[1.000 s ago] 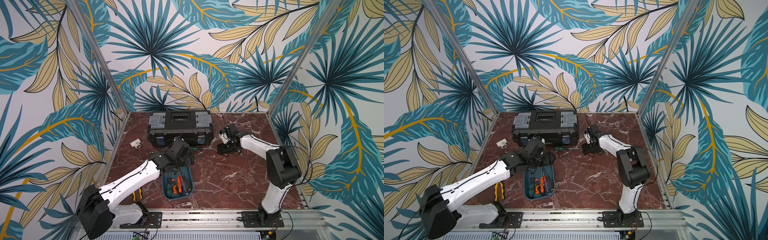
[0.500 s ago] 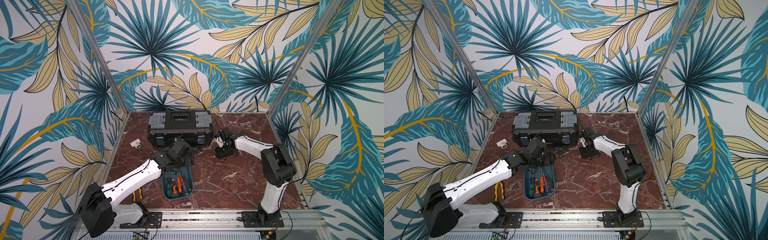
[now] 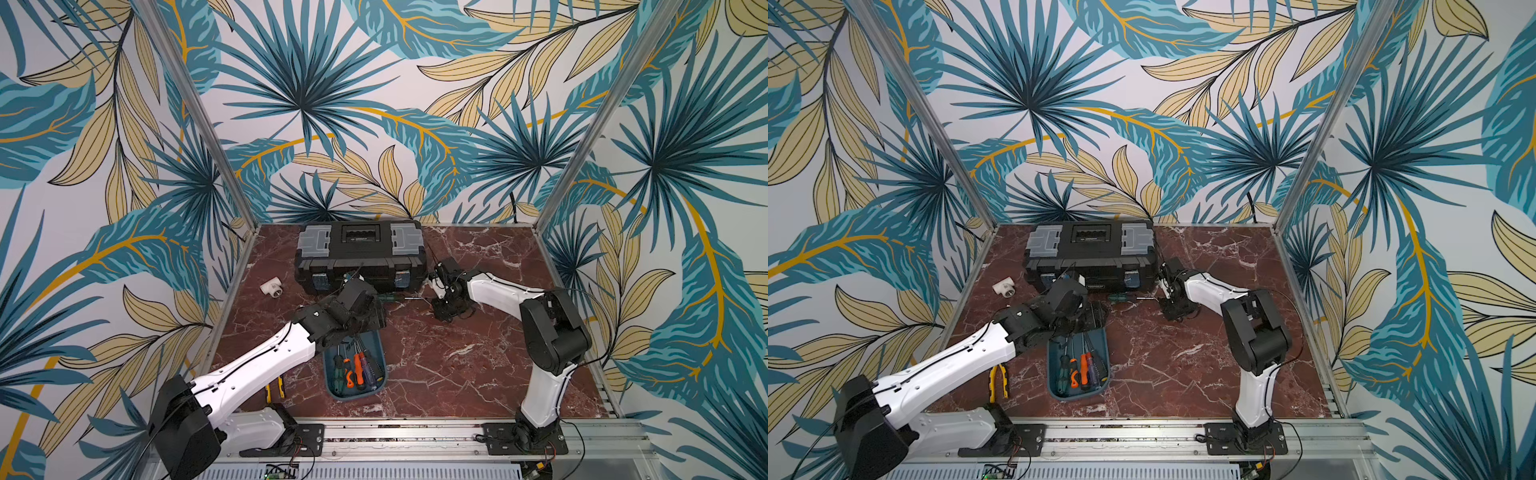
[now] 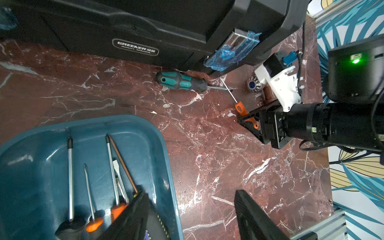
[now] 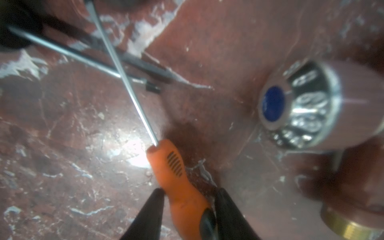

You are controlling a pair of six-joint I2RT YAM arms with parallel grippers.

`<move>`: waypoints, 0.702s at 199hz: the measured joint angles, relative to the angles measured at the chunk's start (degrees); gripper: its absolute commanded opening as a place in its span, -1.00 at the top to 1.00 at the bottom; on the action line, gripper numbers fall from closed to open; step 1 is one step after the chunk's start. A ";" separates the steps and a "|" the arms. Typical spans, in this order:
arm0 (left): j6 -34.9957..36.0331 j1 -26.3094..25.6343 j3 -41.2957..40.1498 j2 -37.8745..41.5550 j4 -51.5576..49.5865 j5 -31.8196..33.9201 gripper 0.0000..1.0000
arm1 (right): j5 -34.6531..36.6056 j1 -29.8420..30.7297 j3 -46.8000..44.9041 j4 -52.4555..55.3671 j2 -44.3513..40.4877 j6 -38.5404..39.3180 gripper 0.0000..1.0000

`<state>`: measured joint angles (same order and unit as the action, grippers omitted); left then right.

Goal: Put the screwdriver on the desktop into the storage box
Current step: Pick up the screwdriver from the center of the board.

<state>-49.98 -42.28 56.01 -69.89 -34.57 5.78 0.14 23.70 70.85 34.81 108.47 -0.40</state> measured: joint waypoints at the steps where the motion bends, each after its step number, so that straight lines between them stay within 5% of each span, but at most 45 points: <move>1: -0.02 0.00 0.00 0.04 0.00 0.02 -0.40 | 0.02 0.00 0.00 0.02 0.00 0.00 0.08; 140: -0.74 0.13 -1.49 3.15 -1.70 1.20 -0.41 | -0.13 2.23 -3.67 1.09 -3.06 1.77 0.67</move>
<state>-50.72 -42.15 54.52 -66.74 -36.27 6.98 0.01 25.93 67.18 35.90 105.41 1.37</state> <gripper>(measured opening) 0.706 0.338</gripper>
